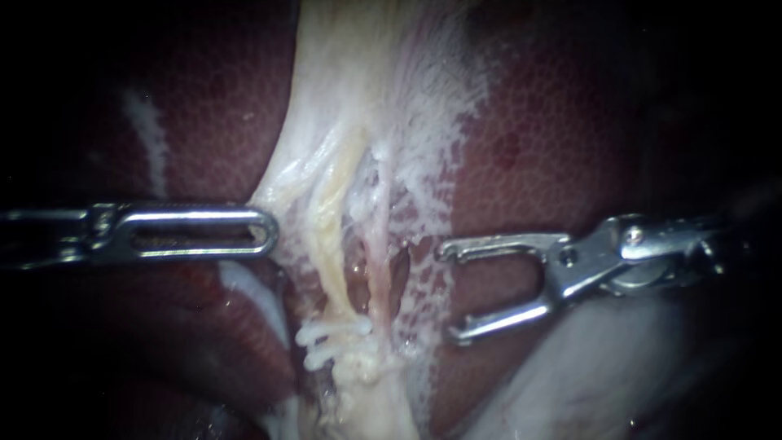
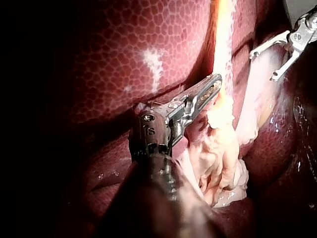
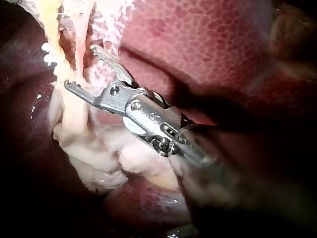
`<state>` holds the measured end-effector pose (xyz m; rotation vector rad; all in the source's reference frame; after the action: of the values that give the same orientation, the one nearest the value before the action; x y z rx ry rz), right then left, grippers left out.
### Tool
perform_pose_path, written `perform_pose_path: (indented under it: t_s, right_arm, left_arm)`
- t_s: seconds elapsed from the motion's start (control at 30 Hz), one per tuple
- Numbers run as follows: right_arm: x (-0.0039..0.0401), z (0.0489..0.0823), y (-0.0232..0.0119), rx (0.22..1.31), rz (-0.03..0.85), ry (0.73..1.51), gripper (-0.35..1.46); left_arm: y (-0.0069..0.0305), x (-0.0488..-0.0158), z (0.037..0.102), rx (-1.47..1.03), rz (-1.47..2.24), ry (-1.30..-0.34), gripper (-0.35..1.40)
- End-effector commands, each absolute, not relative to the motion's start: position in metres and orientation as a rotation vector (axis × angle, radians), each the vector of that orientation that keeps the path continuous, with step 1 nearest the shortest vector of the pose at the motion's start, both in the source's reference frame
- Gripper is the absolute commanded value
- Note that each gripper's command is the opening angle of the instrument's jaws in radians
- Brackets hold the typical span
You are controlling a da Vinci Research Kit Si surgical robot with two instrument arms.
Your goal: Going back second clip left tube
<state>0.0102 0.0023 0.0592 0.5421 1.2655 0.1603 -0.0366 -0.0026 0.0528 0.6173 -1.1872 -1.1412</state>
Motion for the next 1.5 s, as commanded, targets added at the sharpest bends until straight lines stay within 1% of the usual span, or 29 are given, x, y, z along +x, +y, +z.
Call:
perform_pose_path:
  t_s: [0.03,0.23,0.6,1.1,1.23,1.5]
  right_arm:
    - [0.01,0.0589,0.0025,0.535,0.159,1.27,0.6]
    - [0.0092,0.058,0.0033,0.52,0.152,1.278,0.6]
    - [0.0092,0.058,0.0033,0.516,0.149,1.282,0.6]
    - [0.009,0.0579,0.0032,0.516,0.148,1.282,0.6]
    - [0.009,0.0579,0.0032,0.516,0.148,1.282,0.6]
    - [0.009,0.0579,0.0032,0.516,0.148,1.282,0.6]
  left_arm:
    - [-0.0026,-0.0367,0.0528,0.617,-1.141,-1.187,-0.35]
    - [-0.0026,-0.0367,0.0528,0.616,-1.142,-1.187,-0.35]
    - [-0.0027,-0.0371,0.053,0.614,-1.143,-1.187,-0.35]
    - [-0.0035,-0.0404,0.058,0.594,-1.131,-1.18,-0.35]
    - [-0.0037,-0.0414,0.0584,0.598,-1.125,-1.182,-0.35]
    - [-0.0039,-0.0419,0.0582,0.6,-1.116,-1.184,-0.35]
